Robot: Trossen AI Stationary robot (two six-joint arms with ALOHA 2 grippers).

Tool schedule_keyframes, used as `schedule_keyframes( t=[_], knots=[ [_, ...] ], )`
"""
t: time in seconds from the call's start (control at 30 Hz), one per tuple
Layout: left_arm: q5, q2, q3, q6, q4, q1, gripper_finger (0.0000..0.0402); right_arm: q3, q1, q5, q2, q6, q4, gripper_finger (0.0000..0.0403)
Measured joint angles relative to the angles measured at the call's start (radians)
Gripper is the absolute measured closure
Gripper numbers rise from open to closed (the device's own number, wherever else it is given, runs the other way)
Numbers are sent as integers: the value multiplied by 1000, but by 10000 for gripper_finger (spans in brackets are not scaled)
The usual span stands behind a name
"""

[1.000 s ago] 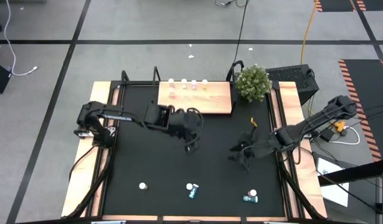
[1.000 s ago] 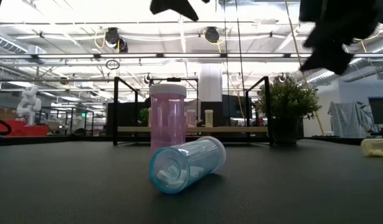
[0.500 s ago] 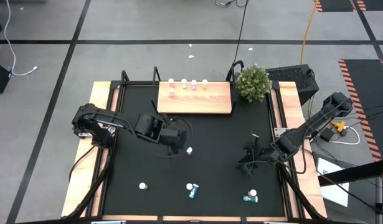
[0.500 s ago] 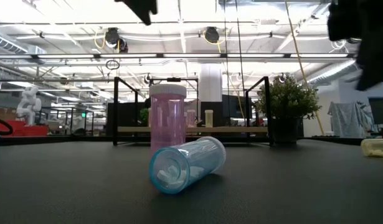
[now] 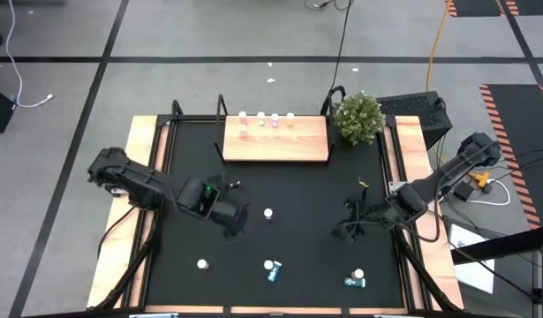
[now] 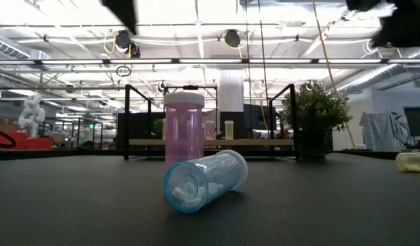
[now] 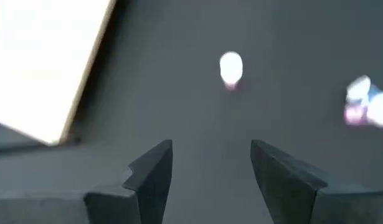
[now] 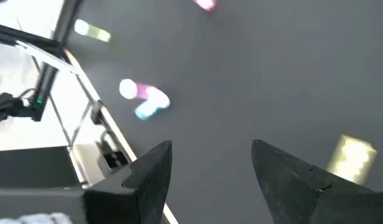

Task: Pick and place medicine bottles onto shelf by color
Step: Put the left blue pill bottle on the shelf aligned with the other blue pill bottle

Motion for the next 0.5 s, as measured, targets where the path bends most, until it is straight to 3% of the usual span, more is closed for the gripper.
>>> schedule_keyframes(
  t=[0.33,0.5],
  knots=[
    [13,-146,-315,-217,220,-174,186,149,-23,-1,338,-234,282,189],
    [9,-190,-438,-285,380,-254,186,248,-29,0,449,-286,332,189]
  ],
)
